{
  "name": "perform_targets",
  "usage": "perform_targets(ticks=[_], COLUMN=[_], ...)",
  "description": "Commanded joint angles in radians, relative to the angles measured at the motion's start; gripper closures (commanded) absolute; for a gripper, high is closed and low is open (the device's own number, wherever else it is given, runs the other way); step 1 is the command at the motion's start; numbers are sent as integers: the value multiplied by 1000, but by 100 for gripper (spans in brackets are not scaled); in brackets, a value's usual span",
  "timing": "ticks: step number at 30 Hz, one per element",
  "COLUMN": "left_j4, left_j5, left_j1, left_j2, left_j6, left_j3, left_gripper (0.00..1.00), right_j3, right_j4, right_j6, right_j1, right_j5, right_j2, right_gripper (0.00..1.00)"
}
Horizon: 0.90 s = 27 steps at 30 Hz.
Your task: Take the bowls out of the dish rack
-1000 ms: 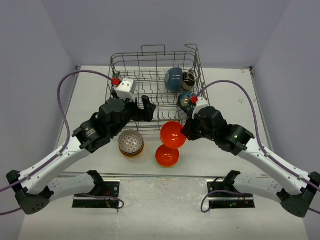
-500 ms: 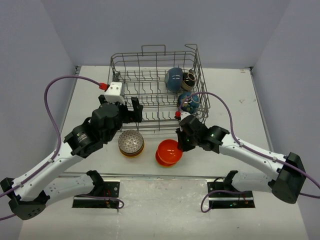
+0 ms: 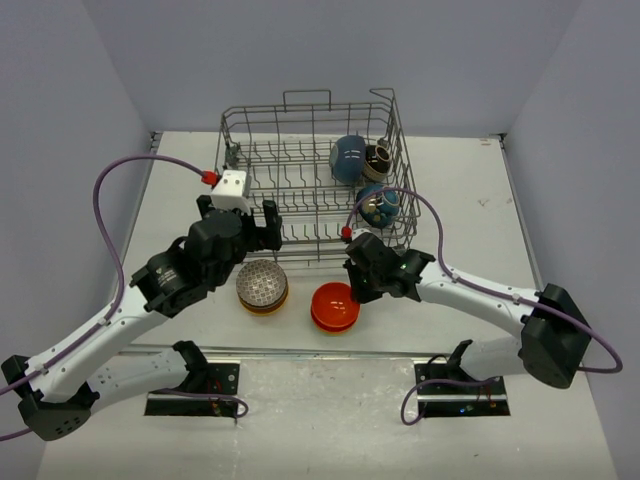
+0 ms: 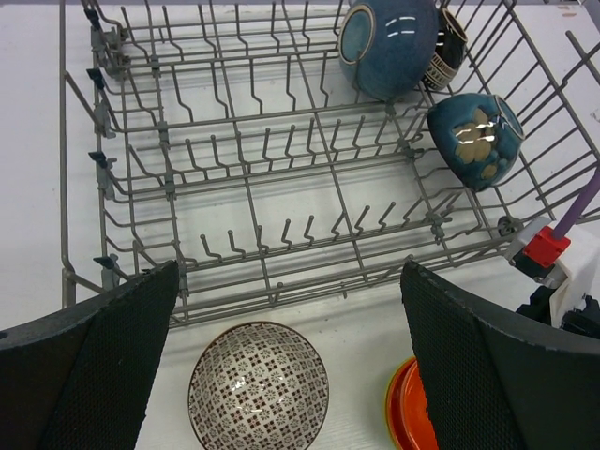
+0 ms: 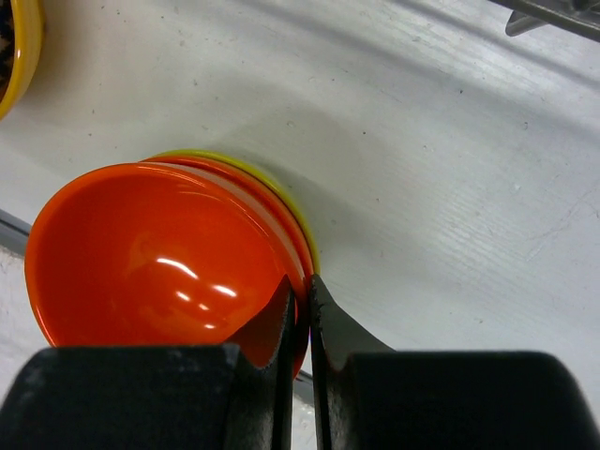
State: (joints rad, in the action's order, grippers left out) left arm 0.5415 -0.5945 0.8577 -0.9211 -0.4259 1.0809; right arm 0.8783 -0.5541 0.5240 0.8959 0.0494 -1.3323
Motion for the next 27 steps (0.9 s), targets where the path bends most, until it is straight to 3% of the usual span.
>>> perform_targets(ticks=[1,3,5,6,12,16,18,19,20,21,27], left_j4=[-3,-3,-5,-6,-12,-17,-18,-17,-18,-17,-20], left_j5=[-39,-42,-48,-51,-50,-47,-47,-47,-48,-50,-45], left_j1=[-3,-3,-3,-3,-3,-3,-3,-3,-3,-3,-3], left_j2=[21,27,31,31,24,18,14,14,13,14,11], left_j6=[16,16,16,16,16,18,18,18,18,19,21], left_j3=[-13,-18,-19,-22,-30,-27,-27,-29,-29,-29,-29], left_gripper=[0,0,0,0,0,0,0,0,0,0,0], right_j3=[7,8,10,10,11,16,17,14,14,8,-10], right_j4=[51,40,34,30,19,7,-9,-12,-13,-7,17], right_j6=[27,30,36,36,36,33,33,33,31,30,31], right_j1=[5,5,5,5,8,8,8,8,8,8,8], right_j5=[32,36,50,52,35,32,43,46,47,43,32], right_j2=[-1,-4,-2,7,57,84,91,100,107,110,61], right_gripper=[98,96,90,81,66,62,65,70,84,88,97])
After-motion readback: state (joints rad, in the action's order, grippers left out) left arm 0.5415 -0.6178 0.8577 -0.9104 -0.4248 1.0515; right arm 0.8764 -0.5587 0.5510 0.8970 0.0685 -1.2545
